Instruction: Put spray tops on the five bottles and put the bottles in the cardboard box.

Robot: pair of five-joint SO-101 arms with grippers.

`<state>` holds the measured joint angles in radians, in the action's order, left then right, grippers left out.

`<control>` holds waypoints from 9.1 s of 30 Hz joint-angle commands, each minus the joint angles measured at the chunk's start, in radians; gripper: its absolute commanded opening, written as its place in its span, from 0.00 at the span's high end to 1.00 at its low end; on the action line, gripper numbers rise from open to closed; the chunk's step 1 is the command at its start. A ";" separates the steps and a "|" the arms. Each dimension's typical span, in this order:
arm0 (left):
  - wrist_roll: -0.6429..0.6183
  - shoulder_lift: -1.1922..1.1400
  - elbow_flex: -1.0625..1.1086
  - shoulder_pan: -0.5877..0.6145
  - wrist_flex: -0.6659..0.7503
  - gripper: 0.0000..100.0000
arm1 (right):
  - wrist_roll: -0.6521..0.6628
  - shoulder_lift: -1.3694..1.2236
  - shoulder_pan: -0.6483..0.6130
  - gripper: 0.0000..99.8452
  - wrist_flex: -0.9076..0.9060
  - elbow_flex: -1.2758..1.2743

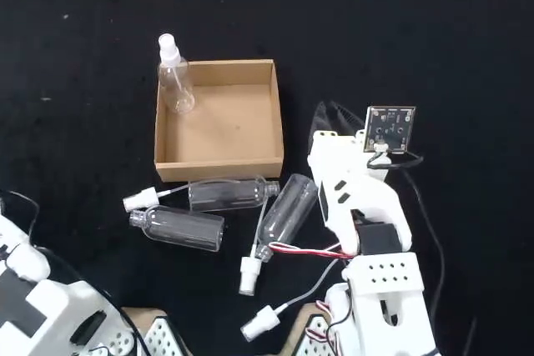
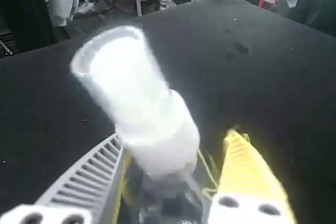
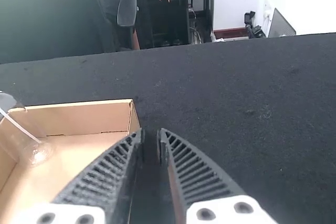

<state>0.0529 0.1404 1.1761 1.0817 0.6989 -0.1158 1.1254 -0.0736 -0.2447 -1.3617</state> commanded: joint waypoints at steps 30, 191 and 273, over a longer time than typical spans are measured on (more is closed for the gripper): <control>0.117 0.005 0.025 -0.021 0.003 0.73 | 0.009 0.010 -0.006 0.96 0.035 0.007; 0.138 -0.150 -0.068 -1.033 0.249 0.97 | 0.009 0.016 -0.006 0.96 0.037 0.013; 0.129 0.167 -0.050 -0.980 -0.226 0.69 | 0.009 0.013 -0.005 0.96 0.072 0.007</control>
<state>0.1849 0.1987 1.1331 0.1151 0.6145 -0.1158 1.1254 -0.0736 -0.2064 -1.3617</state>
